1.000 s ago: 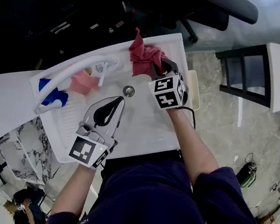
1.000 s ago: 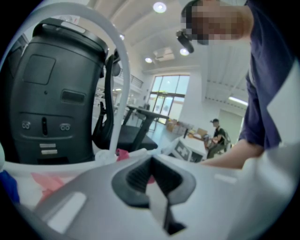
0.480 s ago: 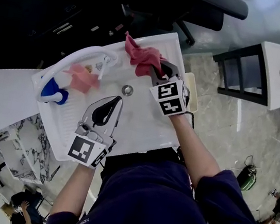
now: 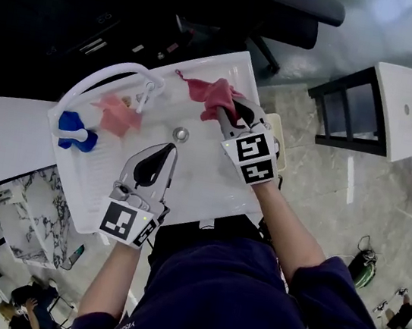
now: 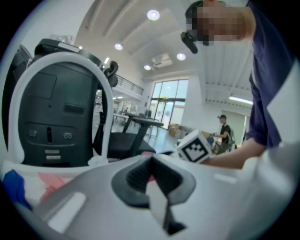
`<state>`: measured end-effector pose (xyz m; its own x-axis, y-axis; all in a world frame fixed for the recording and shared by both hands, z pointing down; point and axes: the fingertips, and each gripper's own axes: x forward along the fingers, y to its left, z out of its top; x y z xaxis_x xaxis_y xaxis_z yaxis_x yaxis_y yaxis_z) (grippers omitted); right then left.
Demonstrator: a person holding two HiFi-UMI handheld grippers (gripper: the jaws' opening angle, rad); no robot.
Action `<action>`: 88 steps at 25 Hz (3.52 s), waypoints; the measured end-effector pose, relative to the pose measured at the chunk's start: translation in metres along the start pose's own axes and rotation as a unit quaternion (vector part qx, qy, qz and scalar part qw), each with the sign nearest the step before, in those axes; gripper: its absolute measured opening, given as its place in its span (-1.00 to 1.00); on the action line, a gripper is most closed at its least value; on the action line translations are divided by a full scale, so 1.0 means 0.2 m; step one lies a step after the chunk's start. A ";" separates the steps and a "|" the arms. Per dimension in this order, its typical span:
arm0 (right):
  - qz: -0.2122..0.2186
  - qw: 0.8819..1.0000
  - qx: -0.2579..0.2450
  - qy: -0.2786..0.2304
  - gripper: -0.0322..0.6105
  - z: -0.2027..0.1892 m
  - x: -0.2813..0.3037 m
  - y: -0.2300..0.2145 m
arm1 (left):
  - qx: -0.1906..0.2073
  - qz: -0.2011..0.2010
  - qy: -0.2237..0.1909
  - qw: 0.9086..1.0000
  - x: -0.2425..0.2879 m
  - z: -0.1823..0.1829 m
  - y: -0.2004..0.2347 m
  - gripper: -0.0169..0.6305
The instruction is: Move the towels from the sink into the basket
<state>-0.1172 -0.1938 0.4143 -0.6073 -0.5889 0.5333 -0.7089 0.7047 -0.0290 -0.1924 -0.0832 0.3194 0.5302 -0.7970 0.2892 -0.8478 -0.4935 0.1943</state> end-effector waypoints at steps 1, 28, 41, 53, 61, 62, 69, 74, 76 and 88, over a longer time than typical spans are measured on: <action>0.002 1.000 0.002 -0.008 -0.73 0.02 -0.03 0.00 | 0.000 0.002 -0.003 1.000 0.00 0.01 -0.01 -0.94; -0.091 0.993 0.047 -0.055 -0.73 0.17 -0.47 0.24 | 0.019 -0.106 -0.024 0.994 -0.19 0.07 0.00 -0.94; -0.171 0.980 0.075 -0.062 -0.73 0.10 -0.72 0.32 | 0.039 -0.193 -0.023 0.980 -0.18 0.08 -0.11 -0.94; -0.219 0.969 0.092 -0.071 -0.73 0.00 -0.99 0.23 | 0.056 -0.254 -0.016 0.965 -0.09 0.07 -0.40 -0.94; -0.229 0.963 0.111 -0.082 -0.73 -0.12 -1.17 0.07 | 0.073 -0.271 -0.006 0.960 0.05 0.05 -0.66 -0.94; -0.228 0.963 0.112 -0.084 -0.73 -0.15 -1.19 0.04 | 0.074 -0.270 -0.005 0.960 0.07 0.05 -0.70 -0.94; -0.214 0.966 0.115 -0.090 -0.73 -0.29 -1.37 -0.24 | 0.077 -0.260 0.004 0.963 0.29 0.01 -1.01 -0.94; -0.200 0.969 0.117 -0.086 -0.73 -0.41 -1.48 -0.44 | 0.079 -0.255 0.012 0.964 0.45 -0.02 -1.24 -0.94; -0.196 0.970 0.117 -0.084 -0.73 -0.47 -1.52 -0.52 | 0.081 -0.252 0.015 0.964 0.51 -0.03 -1.33 -0.94; -0.153 0.978 0.130 -0.054 -0.73 -0.84 -1.57 -0.85 | 0.071 -0.234 0.037 0.969 0.84 -0.21 -1.69 -0.94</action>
<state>0.2537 -0.0625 0.3937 -0.3771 -0.8047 0.4585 -0.9220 0.3729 -0.1038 0.1837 -0.0348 0.3418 0.8523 -0.4498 0.2670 -0.5043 -0.8421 0.1913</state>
